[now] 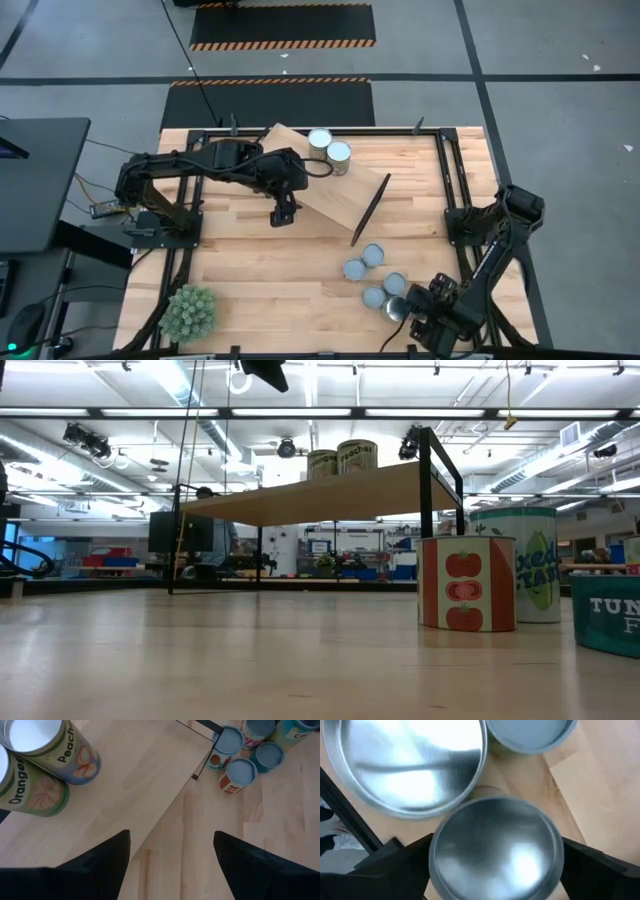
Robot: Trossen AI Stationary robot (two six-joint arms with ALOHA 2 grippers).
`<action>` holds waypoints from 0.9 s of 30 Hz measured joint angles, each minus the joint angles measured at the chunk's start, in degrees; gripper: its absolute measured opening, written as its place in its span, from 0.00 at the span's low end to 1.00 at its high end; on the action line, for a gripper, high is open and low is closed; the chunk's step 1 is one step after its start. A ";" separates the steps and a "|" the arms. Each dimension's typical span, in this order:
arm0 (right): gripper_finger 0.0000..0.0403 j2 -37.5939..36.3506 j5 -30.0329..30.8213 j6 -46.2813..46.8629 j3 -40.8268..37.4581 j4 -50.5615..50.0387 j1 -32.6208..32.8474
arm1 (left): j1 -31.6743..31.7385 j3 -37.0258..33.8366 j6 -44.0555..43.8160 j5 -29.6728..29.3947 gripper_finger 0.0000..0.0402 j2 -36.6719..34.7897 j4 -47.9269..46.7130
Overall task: Pick and place cans onto a shelf
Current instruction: Put the canned peas on the shelf
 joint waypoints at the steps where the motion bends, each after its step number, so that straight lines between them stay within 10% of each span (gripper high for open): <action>1: 0.96 0.00 -0.07 -0.32 0.00 0.03 -0.46 | 0.05 0.00 0.02 0.00 0.72 0.00 0.00; 27: 0.90 -0.07 -5.99 -5.24 -5.44 9.19 -2.39 | 0.26 0.00 -1.63 0.02 0.72 0.00 0.02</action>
